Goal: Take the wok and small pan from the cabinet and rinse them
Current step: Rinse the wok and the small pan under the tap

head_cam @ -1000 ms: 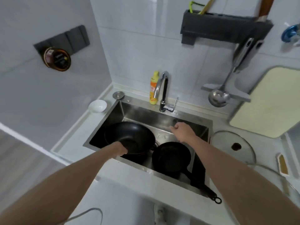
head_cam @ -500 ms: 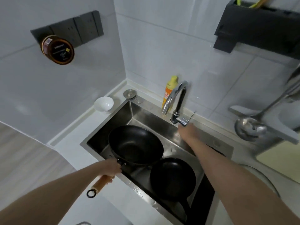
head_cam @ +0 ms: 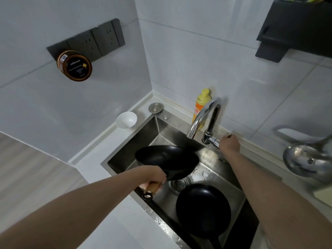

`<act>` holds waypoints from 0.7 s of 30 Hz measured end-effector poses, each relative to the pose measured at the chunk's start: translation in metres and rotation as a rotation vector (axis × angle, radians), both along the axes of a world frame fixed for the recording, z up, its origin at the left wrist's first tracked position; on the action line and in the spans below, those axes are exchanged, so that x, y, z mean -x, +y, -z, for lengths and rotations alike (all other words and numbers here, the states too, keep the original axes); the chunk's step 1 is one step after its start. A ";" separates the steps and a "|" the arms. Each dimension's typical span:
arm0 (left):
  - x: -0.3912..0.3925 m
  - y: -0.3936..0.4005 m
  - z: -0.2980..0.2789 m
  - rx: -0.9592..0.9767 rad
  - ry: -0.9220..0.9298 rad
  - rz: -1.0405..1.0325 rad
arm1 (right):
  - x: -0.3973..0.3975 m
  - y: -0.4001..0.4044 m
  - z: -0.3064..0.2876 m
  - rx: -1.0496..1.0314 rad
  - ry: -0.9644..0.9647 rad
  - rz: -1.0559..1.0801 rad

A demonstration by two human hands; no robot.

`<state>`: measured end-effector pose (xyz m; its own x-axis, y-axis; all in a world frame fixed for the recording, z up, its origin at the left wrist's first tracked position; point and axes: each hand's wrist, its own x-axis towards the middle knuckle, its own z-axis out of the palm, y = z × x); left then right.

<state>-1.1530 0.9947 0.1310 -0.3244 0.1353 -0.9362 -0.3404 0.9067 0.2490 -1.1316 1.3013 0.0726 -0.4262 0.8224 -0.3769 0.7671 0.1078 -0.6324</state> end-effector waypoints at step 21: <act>0.005 -0.010 0.004 0.017 0.014 0.007 | -0.014 -0.005 0.025 0.255 0.023 0.042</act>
<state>-1.1580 0.9845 0.1270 -0.3368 0.1219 -0.9337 -0.3303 0.9133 0.2384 -1.1175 1.2964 0.0481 -0.4047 0.7191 -0.5649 0.7530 -0.0885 -0.6521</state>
